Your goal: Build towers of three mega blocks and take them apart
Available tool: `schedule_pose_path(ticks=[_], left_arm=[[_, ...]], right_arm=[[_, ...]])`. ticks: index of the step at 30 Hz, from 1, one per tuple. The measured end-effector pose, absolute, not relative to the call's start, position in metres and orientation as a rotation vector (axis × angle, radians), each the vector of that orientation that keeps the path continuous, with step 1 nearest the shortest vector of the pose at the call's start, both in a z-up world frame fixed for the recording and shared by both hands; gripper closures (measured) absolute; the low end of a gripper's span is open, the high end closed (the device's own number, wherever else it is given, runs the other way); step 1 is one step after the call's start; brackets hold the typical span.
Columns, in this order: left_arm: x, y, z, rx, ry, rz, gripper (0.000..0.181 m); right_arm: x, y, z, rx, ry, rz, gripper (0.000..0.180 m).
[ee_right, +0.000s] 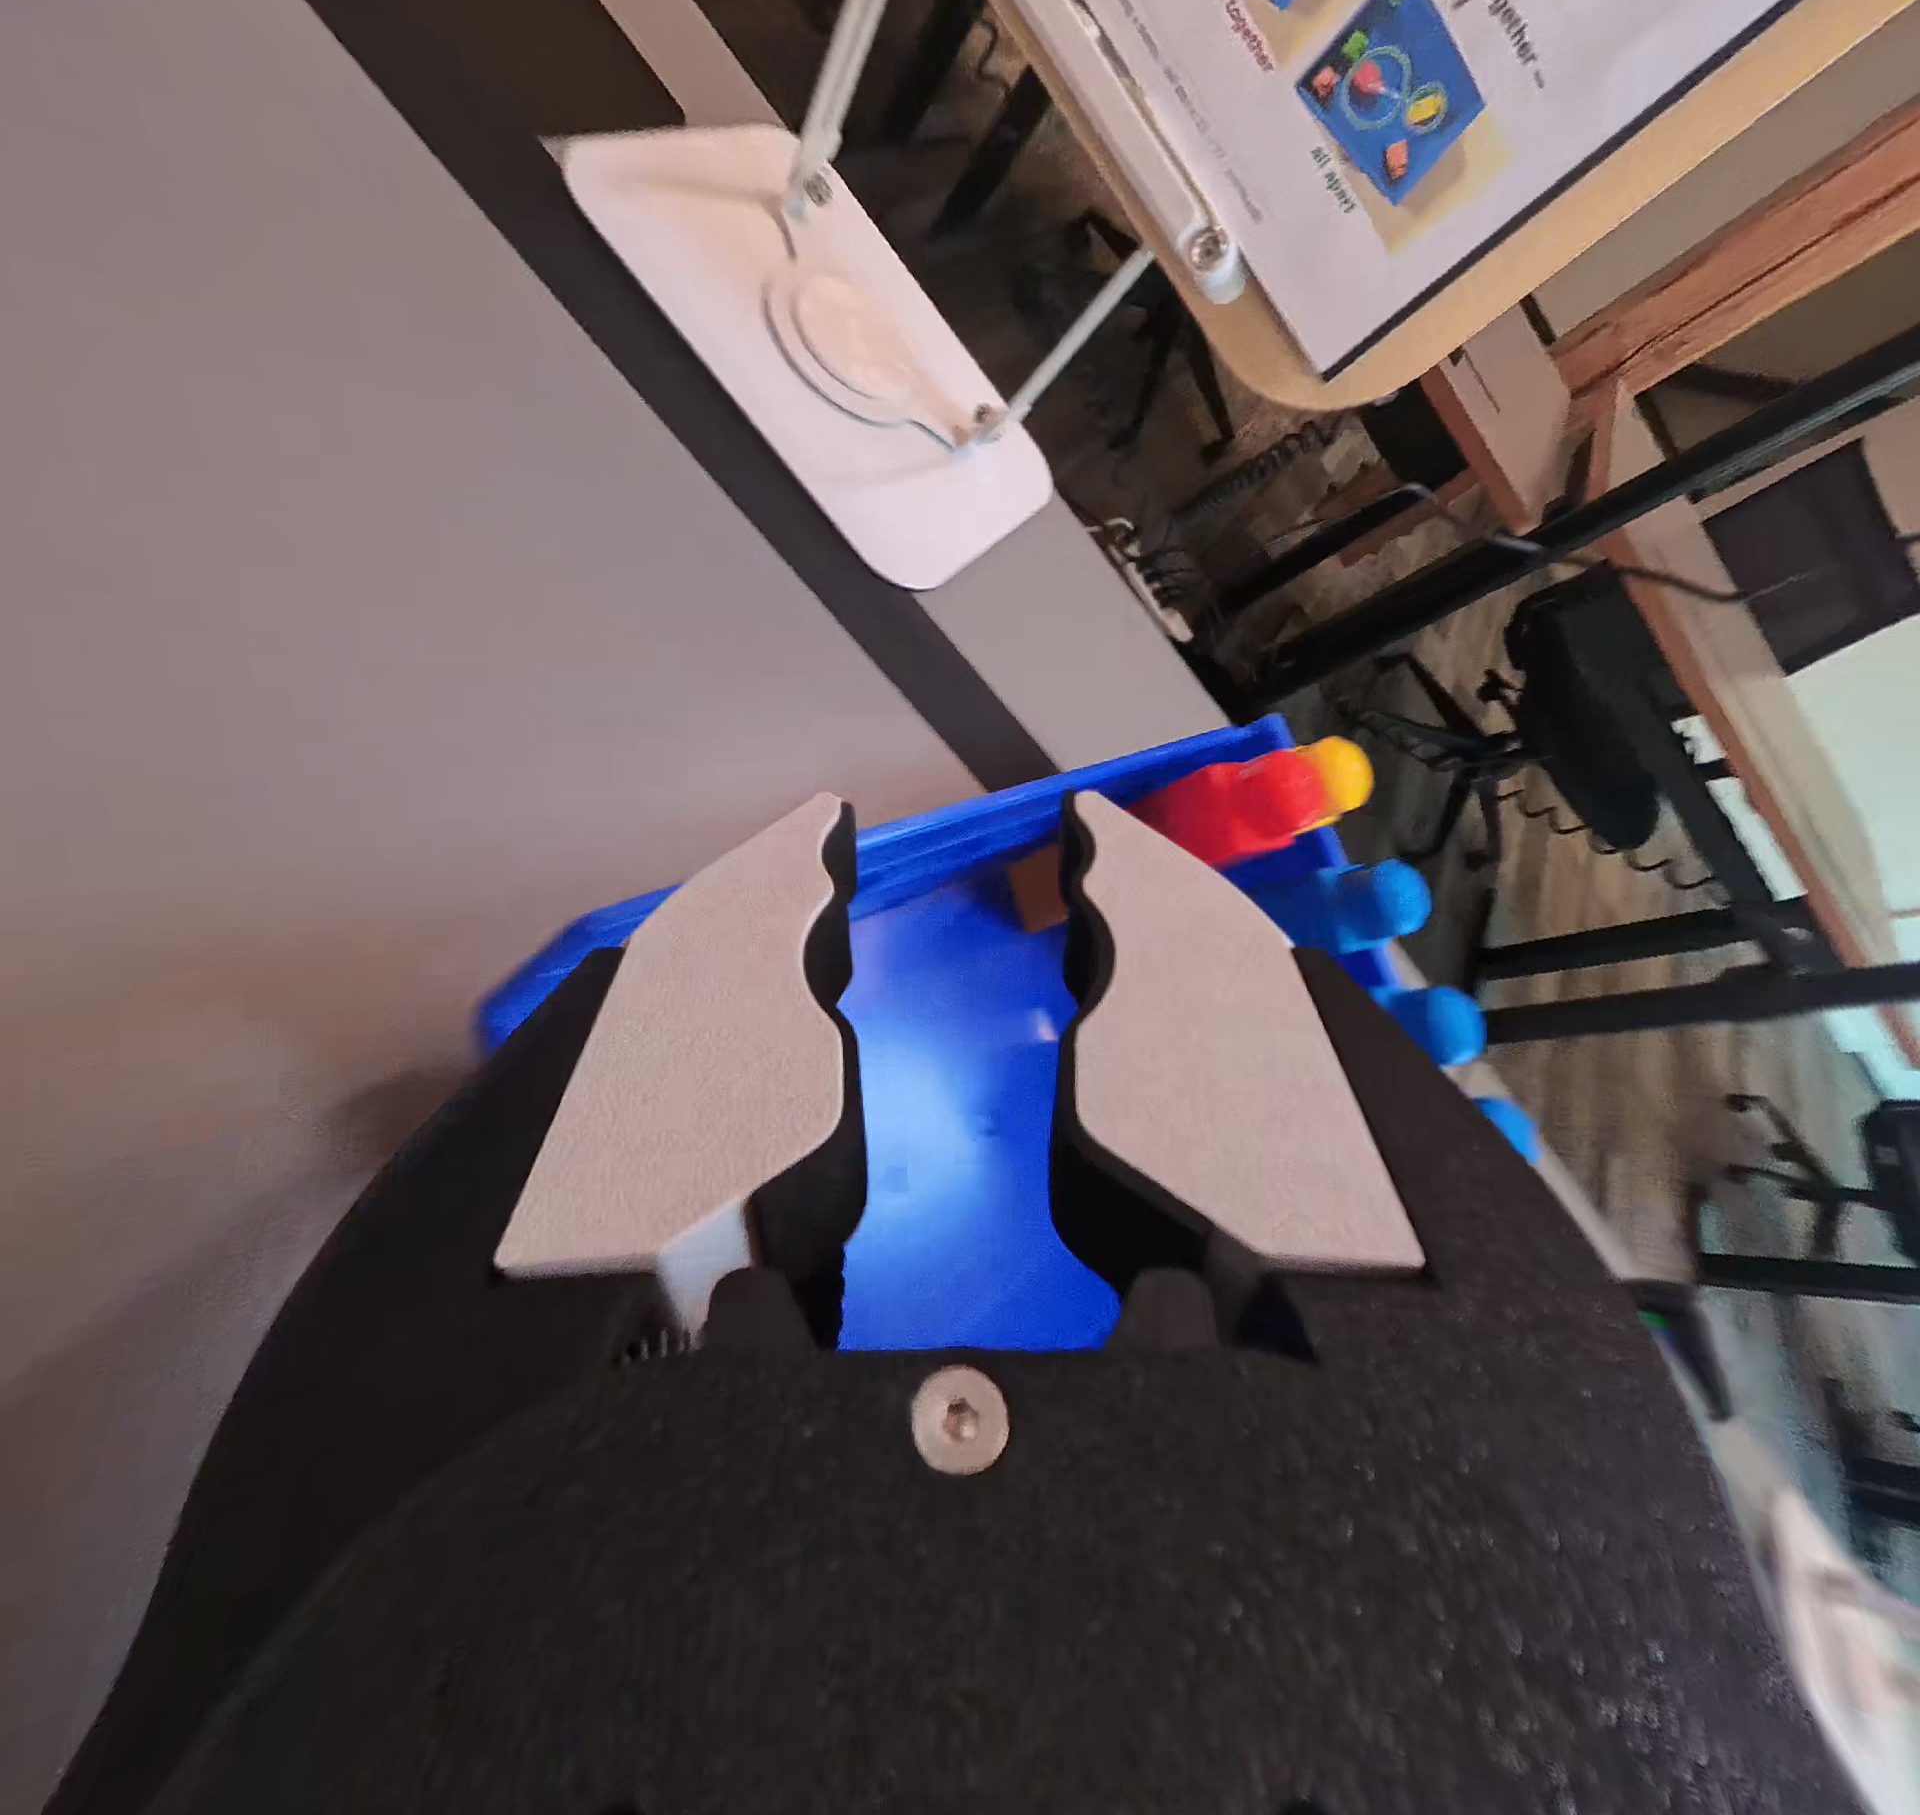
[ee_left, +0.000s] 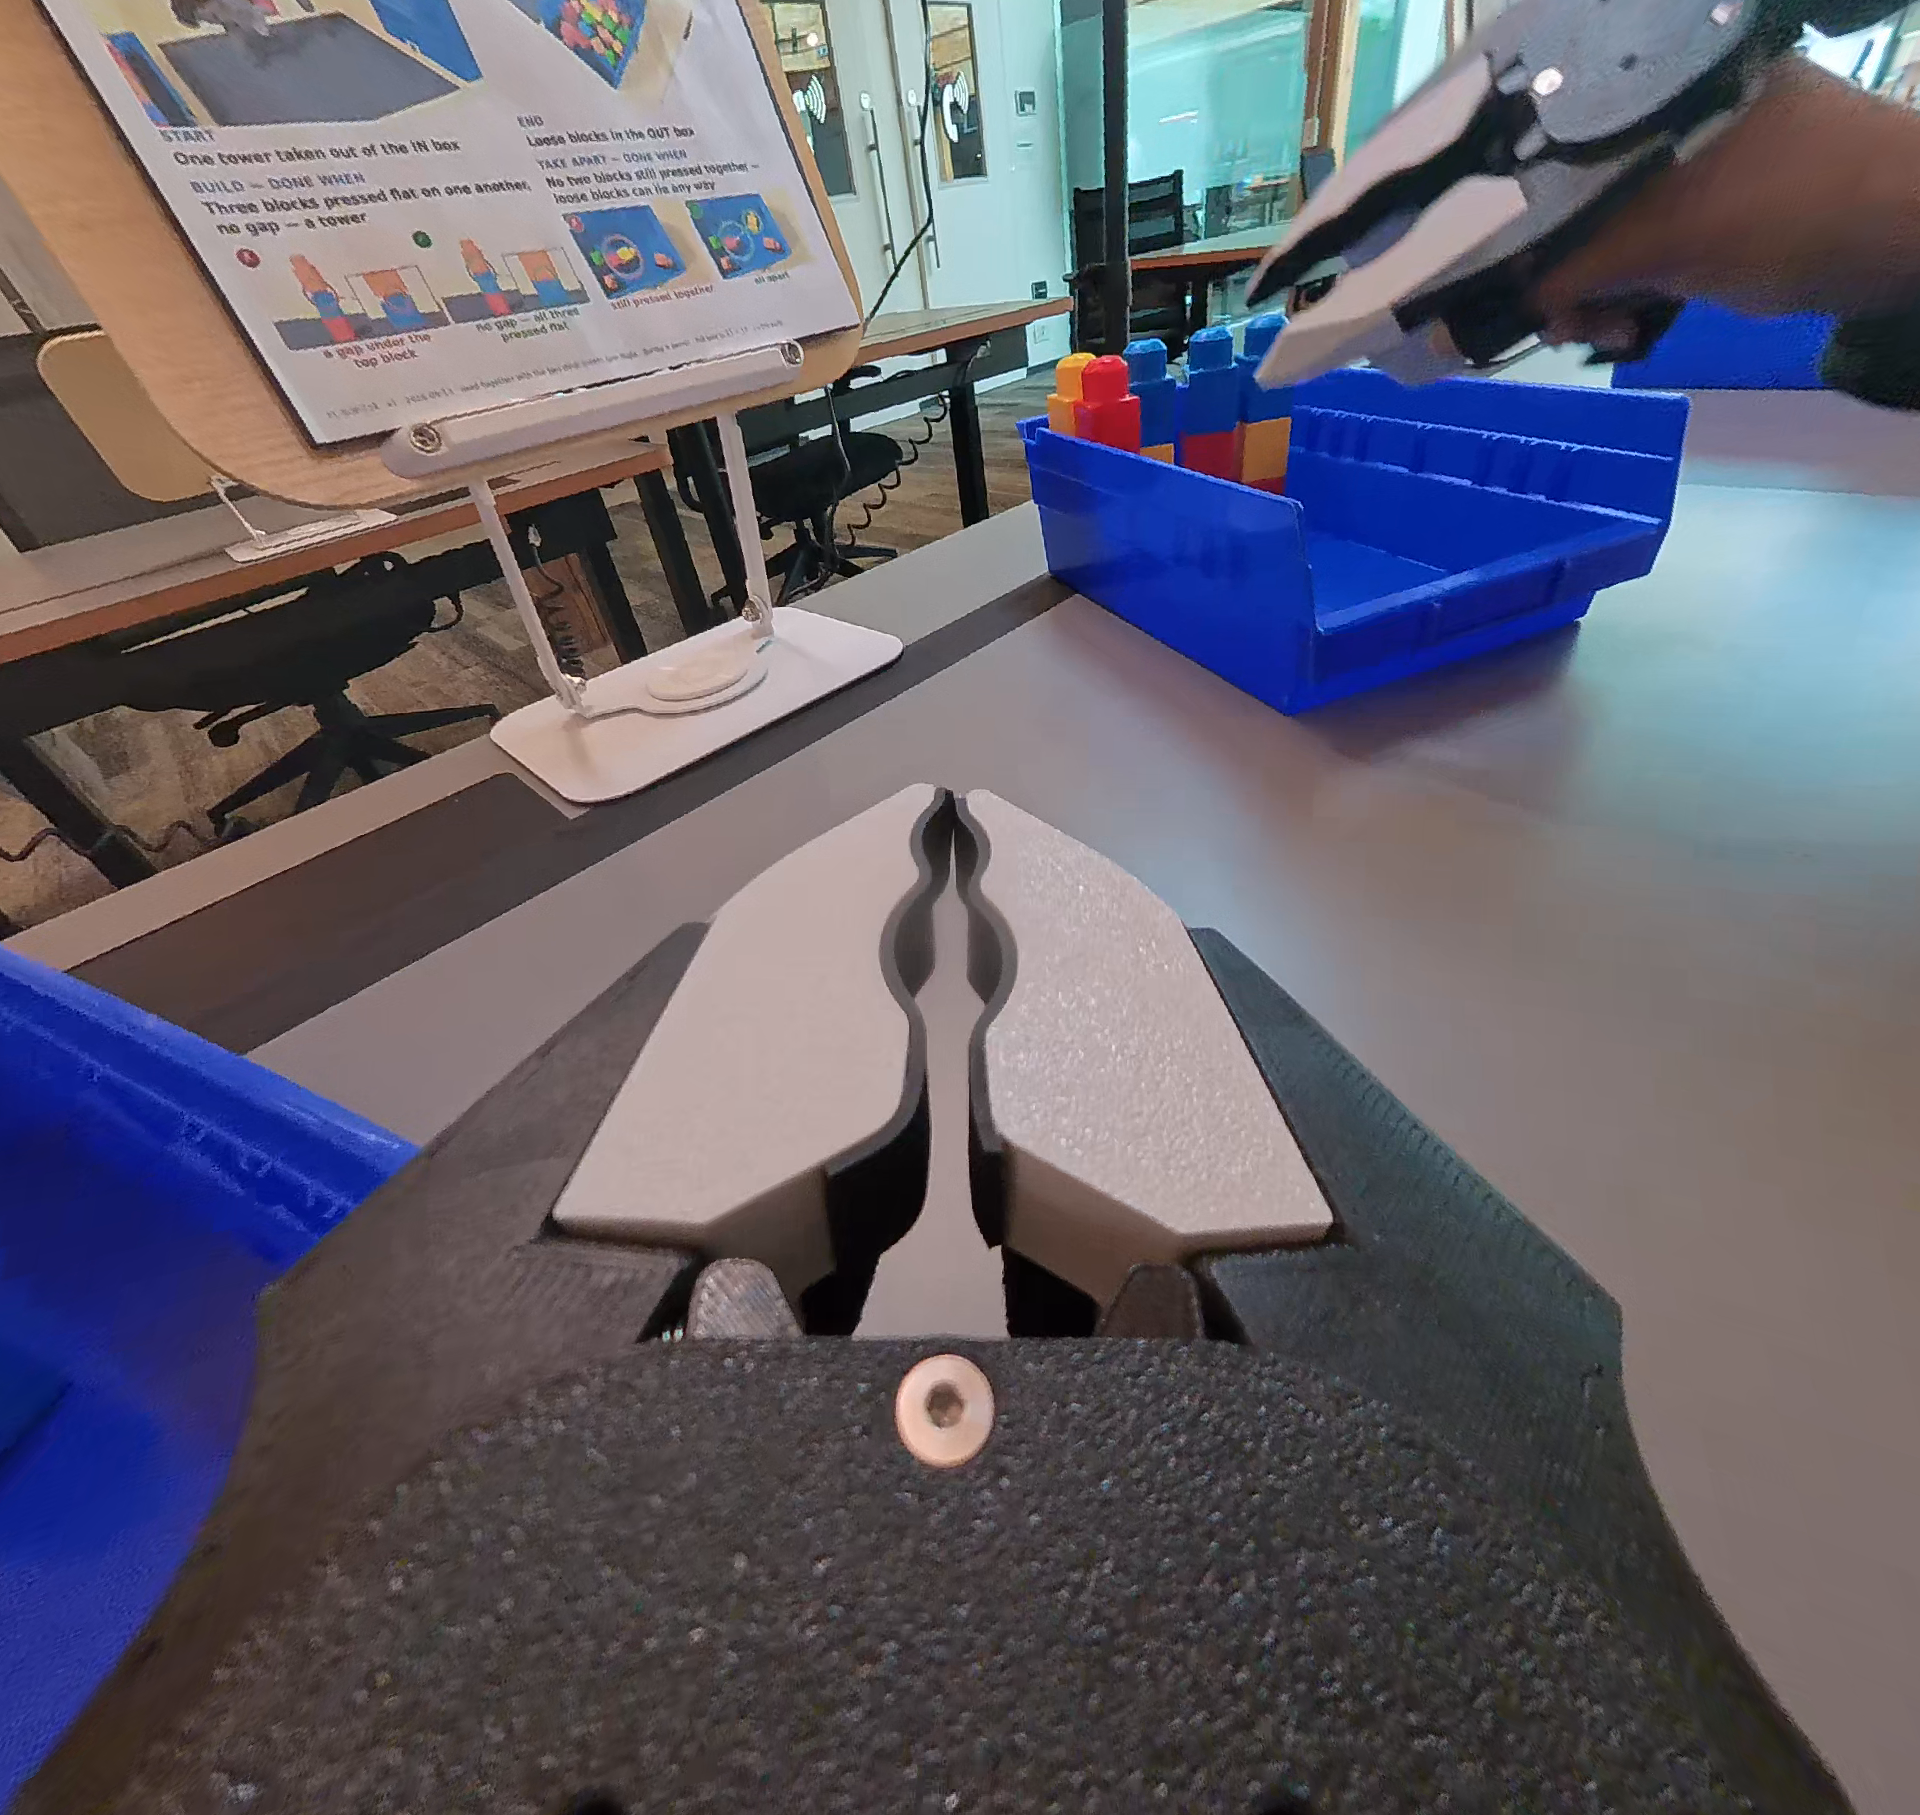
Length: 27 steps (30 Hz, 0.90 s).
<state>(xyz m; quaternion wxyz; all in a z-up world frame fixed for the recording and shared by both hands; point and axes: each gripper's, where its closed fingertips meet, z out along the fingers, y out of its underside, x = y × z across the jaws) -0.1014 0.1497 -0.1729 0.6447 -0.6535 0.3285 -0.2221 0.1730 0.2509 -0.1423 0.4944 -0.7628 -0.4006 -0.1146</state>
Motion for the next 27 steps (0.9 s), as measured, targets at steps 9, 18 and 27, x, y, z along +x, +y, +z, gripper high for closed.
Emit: schedule_pose_path(ticks=[9,18,27], left_arm=[[-0.138,0.163,-0.151,-1.493,0.658,-0.348,0.181],[-0.281,0.219,-0.120,-1.710,0.336,-0.075,0.172],[-0.304,0.283,-0.209,-2.151,0.462,0.060,0.141]], right_arm=[[0.139,0.184,-0.193,-1.910,-0.759,0.018,0.150],[0.152,0.173,-0.176,-1.814,-0.555,0.146,0.180],[0.155,0.165,-0.176,-1.772,-0.591,0.181,0.179]])
